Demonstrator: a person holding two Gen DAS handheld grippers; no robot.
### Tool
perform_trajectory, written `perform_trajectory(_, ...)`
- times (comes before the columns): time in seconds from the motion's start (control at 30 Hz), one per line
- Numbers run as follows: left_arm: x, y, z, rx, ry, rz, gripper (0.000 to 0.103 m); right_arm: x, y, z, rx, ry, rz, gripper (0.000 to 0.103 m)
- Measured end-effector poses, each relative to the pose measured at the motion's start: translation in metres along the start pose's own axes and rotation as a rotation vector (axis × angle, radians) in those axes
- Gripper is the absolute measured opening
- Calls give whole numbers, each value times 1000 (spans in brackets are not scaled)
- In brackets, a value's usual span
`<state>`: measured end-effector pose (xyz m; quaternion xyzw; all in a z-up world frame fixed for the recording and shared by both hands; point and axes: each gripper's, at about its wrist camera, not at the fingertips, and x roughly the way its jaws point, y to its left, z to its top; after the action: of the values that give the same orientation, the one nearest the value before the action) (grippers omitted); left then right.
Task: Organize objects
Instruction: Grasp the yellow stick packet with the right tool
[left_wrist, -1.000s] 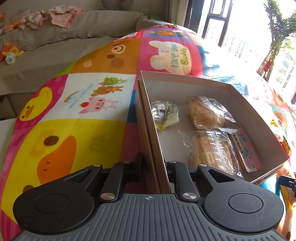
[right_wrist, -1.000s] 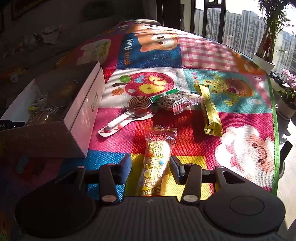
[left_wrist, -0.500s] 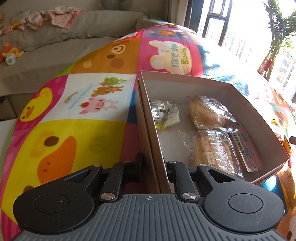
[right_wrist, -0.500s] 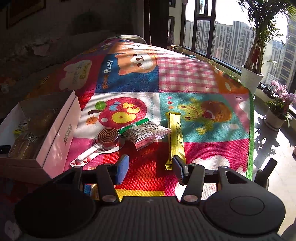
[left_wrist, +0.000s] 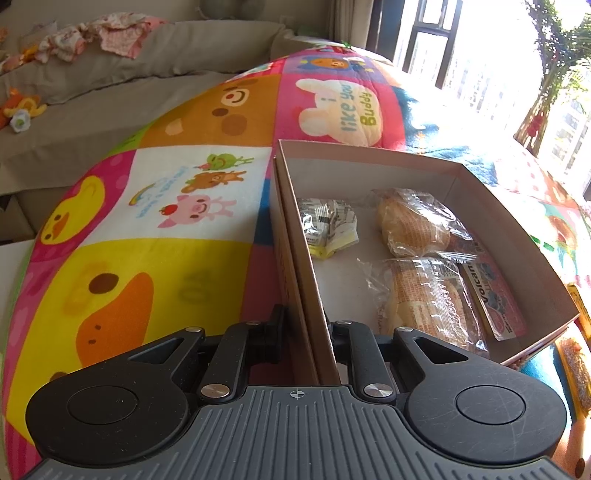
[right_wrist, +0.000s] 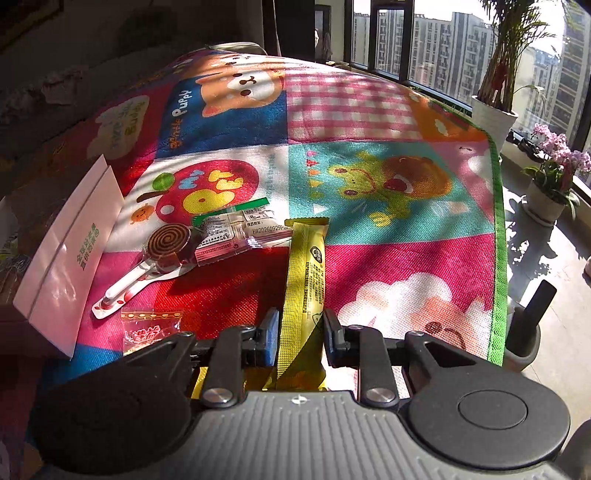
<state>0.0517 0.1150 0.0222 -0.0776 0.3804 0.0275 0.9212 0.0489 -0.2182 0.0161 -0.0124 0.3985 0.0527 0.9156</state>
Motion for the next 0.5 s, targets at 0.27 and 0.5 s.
perform_trajectory(0.27, 1, 0, 1, 6, -2, -4, 18, -37, 12, -32, -52, 19, 27, 30)
perform_trajectory(0.5, 0, -1, 1, 7, 1, -4, 18, -12, 12, -14, -48, -24, -3, 39)
